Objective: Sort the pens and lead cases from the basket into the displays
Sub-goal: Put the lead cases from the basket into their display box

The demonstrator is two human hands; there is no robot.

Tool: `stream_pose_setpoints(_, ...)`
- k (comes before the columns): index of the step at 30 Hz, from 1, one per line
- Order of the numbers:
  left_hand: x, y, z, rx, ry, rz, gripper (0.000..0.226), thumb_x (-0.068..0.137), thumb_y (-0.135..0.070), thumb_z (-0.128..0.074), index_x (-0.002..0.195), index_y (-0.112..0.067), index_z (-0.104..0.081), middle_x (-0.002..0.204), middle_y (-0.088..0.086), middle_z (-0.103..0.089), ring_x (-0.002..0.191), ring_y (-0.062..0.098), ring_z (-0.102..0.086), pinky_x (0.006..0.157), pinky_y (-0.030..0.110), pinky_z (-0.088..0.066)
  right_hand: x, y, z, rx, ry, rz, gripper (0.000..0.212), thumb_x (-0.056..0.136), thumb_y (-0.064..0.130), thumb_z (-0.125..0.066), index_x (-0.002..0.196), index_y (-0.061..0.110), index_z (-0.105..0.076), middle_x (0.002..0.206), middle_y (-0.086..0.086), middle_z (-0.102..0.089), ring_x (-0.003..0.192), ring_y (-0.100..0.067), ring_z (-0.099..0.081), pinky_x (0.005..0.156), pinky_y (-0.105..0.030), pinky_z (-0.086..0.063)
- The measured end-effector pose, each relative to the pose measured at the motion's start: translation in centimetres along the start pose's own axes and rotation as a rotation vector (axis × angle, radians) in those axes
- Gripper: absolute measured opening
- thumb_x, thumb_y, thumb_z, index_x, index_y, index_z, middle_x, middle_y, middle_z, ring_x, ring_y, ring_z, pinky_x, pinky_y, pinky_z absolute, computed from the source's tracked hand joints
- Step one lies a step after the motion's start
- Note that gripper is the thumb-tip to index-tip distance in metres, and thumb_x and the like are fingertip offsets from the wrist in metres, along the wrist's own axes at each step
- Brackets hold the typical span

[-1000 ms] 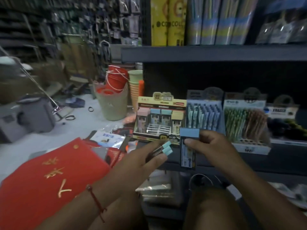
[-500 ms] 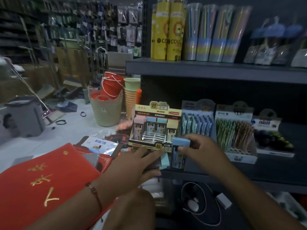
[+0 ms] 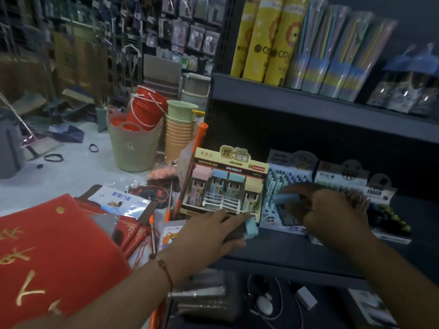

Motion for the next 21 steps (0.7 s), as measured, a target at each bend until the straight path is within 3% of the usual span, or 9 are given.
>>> stream_pose_setpoints(1,-0.3,0.9,0.1,-0.01,-0.008,-0.003,0.066,0.092,-0.07,-0.017,0.152,-0.042,-0.014,0.124,-0.003,-0.053,0.103,0.021,-0.057,0.081,0.037,-0.051,0.9,0.8,-0.2,0.039,-0.025,0.012,0.032,0.098,0.016,-0.061,0.124,0.034,-0.062,0.122,-0.007,-0.066,0.092,-0.022,-0.063,0.076,-0.028,-0.049)
stream_pose_setpoints(3,-0.4,2.6,0.4,-0.013,-0.045,-0.019,0.066,0.092,-0.071,-0.017,0.15,-0.041,-0.019,0.117,-0.004,-0.056,0.095,0.019,-0.06,0.073,0.037,-0.053,3.7,1.9,-1.5,0.095,-0.062,0.023,0.029,0.095,0.016,-0.064,0.108,0.042,-0.061,0.114,-0.002,-0.067,0.091,-0.02,-0.061,0.08,-0.029,-0.048)
stream_pose_setpoints(5,-0.3,3.4,1.3,-0.014,-0.125,-0.033,0.064,0.094,-0.07,-0.022,0.15,-0.039,-0.026,0.106,-0.005,-0.058,0.085,0.016,-0.06,0.065,0.034,-0.053,6.0,2.7,-2.9,0.111,-0.114,0.101,0.026,0.093,0.017,-0.067,0.103,0.04,-0.062,0.101,0.006,-0.067,0.08,-0.005,-0.059,0.071,-0.022,-0.045)
stream_pose_setpoints(7,-0.3,3.8,2.0,0.0,-0.181,-0.028,0.063,0.095,-0.069,-0.027,0.149,-0.037,-0.031,0.1,-0.007,-0.059,0.08,0.013,-0.059,0.061,0.029,-0.05,7.7,3.4,-4.0,0.135,-0.17,0.173,0.023,0.092,0.016,-0.068,0.109,0.032,-0.066,0.09,0.017,-0.064,0.076,0.012,-0.058,0.06,-0.007,-0.039)
stream_pose_setpoints(9,-0.3,4.2,2.3,0.012,-0.194,-0.013,0.062,0.094,-0.068,-0.031,0.148,-0.036,-0.035,0.097,-0.009,-0.059,0.078,0.01,-0.057,0.061,0.024,-0.043,9.3,3.2,-5.0,0.165,-0.198,0.188,0.024,0.091,0.017,-0.068,0.11,0.032,-0.065,0.087,0.023,-0.06,0.077,0.019,-0.056,0.06,-0.006,-0.041)
stream_pose_setpoints(13,-0.1,4.8,1.7,-0.013,-0.124,0.019,0.063,0.094,-0.067,-0.033,0.148,-0.037,-0.036,0.095,-0.011,-0.056,0.077,0.007,-0.053,0.06,0.019,-0.04,11.6,1.4,-7.0,0.323,-0.255,0.15,0.025,0.092,0.021,-0.069,0.102,0.043,-0.061,0.086,0.027,-0.061,0.079,0.002,-0.062,0.067,-0.02,-0.049)
stream_pose_setpoints(17,-0.4,5.2,0.8,-0.046,-0.005,0.092,0.062,0.093,-0.07,-0.028,0.149,-0.043,-0.029,0.106,-0.019,-0.056,0.087,0.001,-0.052,0.064,0.007,-0.026,13.7,0.9,-8.2,0.344,-0.291,0.176,0.023,0.092,0.025,-0.069,0.112,0.037,-0.066,0.081,0.028,-0.058,0.076,0.007,-0.061,0.064,-0.011,-0.045)
stream_pose_setpoints(21,-0.3,5.6,-0.3,-0.054,0.077,0.136,0.062,0.094,-0.07,-0.028,0.149,-0.043,-0.029,0.111,-0.02,-0.057,0.089,-0.002,-0.052,0.065,0.006,-0.028,15.6,1.2,-9.2,0.406,-0.287,0.203,0.024,0.093,0.024,-0.067,0.116,0.033,-0.067,0.084,0.025,-0.059,0.08,-0.002,-0.062,0.067,-0.017,-0.048)
Point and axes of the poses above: each hand's wrist, its own x-axis towards the middle knuckle, its own z-axis out of the back of the hand, y = z × x, the point moved 2 cm from there along x, towards the middle knuckle
